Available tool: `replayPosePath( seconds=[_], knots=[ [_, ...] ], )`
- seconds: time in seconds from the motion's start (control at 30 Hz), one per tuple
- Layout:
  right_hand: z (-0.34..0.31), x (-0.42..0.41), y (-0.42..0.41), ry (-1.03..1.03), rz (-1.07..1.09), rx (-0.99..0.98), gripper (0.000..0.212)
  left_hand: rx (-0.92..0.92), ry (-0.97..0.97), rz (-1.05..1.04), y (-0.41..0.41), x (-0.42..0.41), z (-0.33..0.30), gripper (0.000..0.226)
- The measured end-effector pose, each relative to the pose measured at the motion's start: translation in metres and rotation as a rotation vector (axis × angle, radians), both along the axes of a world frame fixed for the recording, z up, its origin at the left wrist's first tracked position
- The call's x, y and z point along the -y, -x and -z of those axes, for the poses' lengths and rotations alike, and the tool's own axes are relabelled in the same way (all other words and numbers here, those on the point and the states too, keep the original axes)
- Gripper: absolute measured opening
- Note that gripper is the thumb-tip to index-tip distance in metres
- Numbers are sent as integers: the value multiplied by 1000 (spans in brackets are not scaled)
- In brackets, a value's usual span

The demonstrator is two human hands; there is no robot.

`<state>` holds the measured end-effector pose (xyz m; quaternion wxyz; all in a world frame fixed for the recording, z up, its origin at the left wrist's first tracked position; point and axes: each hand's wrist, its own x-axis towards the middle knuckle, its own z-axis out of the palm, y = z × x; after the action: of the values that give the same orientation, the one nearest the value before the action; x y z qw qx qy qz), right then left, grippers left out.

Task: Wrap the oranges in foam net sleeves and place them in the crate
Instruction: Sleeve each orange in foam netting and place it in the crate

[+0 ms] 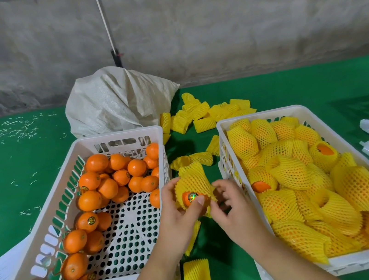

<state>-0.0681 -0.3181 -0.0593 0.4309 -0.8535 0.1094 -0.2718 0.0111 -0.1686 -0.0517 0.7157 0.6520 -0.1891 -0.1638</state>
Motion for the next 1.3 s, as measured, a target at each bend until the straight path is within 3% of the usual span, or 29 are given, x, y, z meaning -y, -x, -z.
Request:
replayPosePath(
  seconds=[0.07, 0.13, 0.27, 0.5, 0.57, 0.63, 0.73, 0.87, 0.93, 1.0, 1.07, 1.17, 1.23, 1.3],
  knots=[
    [4, 0, -1, -73, -69, -110, 44, -40, 43, 20, -2, -7, -5, 51],
    [5, 1, -3, -16, -83, -112, 32, 30, -20, 79, -3, -11, -8, 62],
    [5, 8, 1, 33, 107, -27, 25, 143, -213, 153, 0, -4, -3, 71],
    [-3, -1, 5, 190, 38, 159, 21, 204, -227, -52, -2, 0, 6, 71],
    [-3, -1, 4, 110, 1, 101, 25, 199, -196, -73, -2, -1, 7, 72],
    [-2, -1, 2, -40, -8, -99, 46, 157, -154, -31, -2, -3, 7, 74],
    [3, -2, -1, 51, -10, -340, 66, 234, -171, 40, -4, -6, 10, 80],
    [5, -2, 4, 119, -19, -205, 48, 178, -121, -10, -4, -4, 10, 74],
    [7, -1, 5, 130, -37, -197, 50, 136, -54, -81, -5, -4, 9, 67],
    [4, -4, 3, -55, -148, -264, 61, 103, -22, -105, -6, -5, 7, 67],
    [-9, -11, 2, -498, -247, -303, 79, 109, -63, -77, -5, -5, 5, 70],
    [-19, -20, 7, -1223, -337, -133, 87, 223, -208, 38, 1, -4, 4, 79],
    [-25, -23, 16, -1370, -383, -75, 79, 347, -295, 69, 5, -4, 7, 83],
    [-30, -23, 22, -1327, -307, -60, 64, 426, -335, 90, 7, -5, 10, 84]
  ],
)
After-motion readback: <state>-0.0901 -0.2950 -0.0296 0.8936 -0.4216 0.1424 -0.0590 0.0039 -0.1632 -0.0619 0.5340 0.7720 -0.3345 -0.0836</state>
